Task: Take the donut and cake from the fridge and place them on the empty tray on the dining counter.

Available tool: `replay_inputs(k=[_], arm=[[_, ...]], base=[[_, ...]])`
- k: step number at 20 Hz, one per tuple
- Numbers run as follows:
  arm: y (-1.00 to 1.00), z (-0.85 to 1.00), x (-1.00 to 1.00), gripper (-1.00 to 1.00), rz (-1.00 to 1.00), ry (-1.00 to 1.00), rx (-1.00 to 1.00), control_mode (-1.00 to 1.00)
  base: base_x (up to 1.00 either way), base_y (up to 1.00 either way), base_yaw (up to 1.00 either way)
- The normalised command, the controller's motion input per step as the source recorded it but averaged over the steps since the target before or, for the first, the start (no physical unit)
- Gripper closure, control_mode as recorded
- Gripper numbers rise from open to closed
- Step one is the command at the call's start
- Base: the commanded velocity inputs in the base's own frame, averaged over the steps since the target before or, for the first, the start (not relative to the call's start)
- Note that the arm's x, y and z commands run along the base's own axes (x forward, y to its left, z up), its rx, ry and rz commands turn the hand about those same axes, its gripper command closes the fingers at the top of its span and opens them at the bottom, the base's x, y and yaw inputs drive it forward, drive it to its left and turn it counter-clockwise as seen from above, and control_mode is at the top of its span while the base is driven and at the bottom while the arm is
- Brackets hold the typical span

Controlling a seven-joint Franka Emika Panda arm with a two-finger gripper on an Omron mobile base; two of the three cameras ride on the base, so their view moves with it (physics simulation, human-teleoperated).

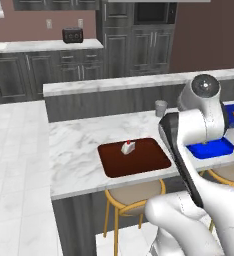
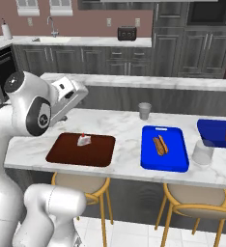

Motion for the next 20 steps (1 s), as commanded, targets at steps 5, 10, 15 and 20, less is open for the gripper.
replay_inputs(k=[5, 10, 15, 20], arm=[[0.18, 0.07, -0.61, -1.00, -0.47, -0.23, 0.56, -1.00], [0.01, 0.18, -0.55, -1.00, -0.24, -0.03, 0.66, -1.00], [0.00, 0.02, -0.34, -1.00, 0.01, 0.25, 0.16, -1.00], [0.00, 0.36, -0.66, -1.00, 0.00, 0.18, 0.03, -1.00]], base=[[0.00, 0.00, 0.00], [0.00, 0.00, 0.00], [0.00, 0.00, 0.00], [0.00, 0.00, 0.00]])
